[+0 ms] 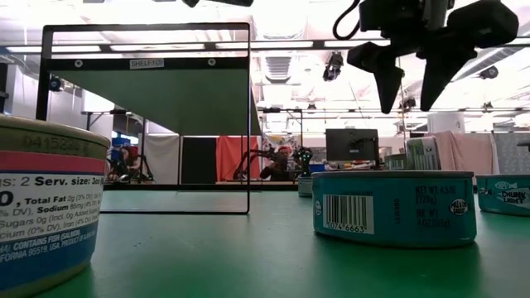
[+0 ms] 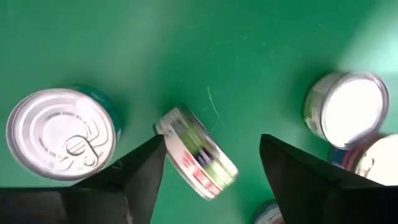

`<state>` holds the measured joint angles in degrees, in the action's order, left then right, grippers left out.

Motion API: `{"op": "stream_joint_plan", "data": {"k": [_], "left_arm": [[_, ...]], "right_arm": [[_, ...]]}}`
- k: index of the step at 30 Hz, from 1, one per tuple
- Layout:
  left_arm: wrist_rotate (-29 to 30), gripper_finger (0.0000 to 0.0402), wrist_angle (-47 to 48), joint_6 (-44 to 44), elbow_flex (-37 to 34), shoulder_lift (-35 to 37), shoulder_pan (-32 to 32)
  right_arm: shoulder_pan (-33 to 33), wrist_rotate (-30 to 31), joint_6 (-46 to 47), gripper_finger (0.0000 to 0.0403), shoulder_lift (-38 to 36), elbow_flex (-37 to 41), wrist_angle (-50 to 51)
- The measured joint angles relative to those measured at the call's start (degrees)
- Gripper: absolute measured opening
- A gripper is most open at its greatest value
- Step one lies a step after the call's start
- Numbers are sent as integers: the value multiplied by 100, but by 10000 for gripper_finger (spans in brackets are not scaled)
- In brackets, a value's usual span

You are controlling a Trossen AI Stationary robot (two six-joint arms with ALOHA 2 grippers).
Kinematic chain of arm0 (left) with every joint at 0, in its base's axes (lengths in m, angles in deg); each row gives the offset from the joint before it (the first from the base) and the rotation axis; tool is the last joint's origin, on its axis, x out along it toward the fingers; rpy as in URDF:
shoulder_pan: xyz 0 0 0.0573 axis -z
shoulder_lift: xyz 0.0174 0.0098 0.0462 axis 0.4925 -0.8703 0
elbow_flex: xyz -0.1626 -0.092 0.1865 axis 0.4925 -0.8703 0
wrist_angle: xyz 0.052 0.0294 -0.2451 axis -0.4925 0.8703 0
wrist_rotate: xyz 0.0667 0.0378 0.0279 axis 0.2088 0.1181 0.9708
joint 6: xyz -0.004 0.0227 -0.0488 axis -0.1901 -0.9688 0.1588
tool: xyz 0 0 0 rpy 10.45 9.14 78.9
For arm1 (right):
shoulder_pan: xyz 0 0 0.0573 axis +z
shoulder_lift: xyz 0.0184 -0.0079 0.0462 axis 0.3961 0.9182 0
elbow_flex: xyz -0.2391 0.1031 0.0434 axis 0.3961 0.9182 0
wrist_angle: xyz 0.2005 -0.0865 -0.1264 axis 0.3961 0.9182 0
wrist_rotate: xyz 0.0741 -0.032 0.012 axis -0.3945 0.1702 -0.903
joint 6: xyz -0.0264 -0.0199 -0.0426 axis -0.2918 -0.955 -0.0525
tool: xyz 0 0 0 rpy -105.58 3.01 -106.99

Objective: Stack canned seafood by type on shelf
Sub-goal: Put the green and white tuna can on the shelf

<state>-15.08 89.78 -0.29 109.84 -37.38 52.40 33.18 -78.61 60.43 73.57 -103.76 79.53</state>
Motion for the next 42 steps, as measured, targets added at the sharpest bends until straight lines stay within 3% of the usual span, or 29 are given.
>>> {"op": "stream_joint_plan", "data": {"k": [10,20,24,33,42], "left_arm": [[0,0,309,81,0,403,348],[55,0,671,87,0,1006,586],[67,0,896,86,0,1154,594],[443,0,1512,358,-4,1257,603],[776,0,1927,416,-4,1705,618]], "right_arm": [[-13,46,-673,255,334,247,45],[-13,801,-1269,253,639,534,136],[-13,819,-1300,242,794,590,120],[-13,626,-700,132,625,304,308],[-64,217,223,132,244,-315,520]]}}
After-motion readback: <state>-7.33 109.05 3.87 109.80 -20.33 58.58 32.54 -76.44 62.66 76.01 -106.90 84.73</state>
